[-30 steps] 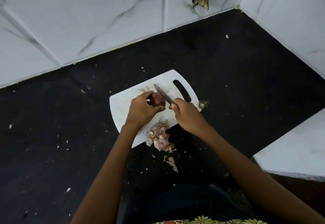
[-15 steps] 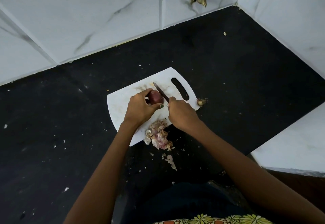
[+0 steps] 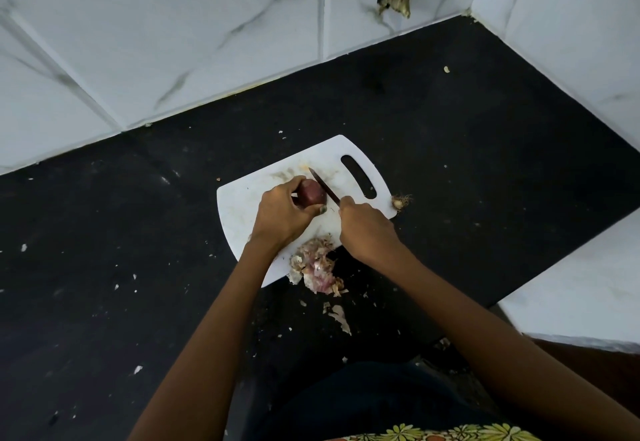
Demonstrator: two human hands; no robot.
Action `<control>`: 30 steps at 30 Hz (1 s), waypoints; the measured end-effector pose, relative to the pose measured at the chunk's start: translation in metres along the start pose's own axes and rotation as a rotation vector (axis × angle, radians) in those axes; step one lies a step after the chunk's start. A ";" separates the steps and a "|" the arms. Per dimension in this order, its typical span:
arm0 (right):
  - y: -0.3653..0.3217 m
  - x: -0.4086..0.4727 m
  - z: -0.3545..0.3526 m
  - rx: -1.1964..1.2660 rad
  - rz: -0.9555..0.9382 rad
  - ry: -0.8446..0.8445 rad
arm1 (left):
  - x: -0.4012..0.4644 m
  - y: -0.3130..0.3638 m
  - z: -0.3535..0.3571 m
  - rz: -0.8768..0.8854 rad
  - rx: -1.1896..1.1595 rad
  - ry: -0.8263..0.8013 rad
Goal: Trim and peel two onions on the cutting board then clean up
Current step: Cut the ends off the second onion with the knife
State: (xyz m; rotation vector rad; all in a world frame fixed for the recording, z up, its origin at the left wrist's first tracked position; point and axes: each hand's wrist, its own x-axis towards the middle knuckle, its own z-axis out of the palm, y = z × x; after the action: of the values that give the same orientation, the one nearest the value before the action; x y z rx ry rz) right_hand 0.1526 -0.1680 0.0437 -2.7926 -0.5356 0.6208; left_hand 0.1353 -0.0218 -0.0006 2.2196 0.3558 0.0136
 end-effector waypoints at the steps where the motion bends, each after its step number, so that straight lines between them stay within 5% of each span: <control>1: 0.000 -0.001 0.000 -0.003 0.007 0.001 | 0.001 0.001 0.000 -0.001 0.009 -0.003; 30: 0.016 0.000 0.036 0.006 0.053 -0.024 | 0.001 -0.012 -0.015 0.015 0.125 -0.086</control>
State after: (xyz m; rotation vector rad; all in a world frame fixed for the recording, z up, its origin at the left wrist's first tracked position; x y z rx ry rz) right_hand 0.1416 -0.1773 0.0075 -2.8047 -0.4652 0.6664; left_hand 0.1313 -0.0025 -0.0003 2.3382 0.3000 -0.0979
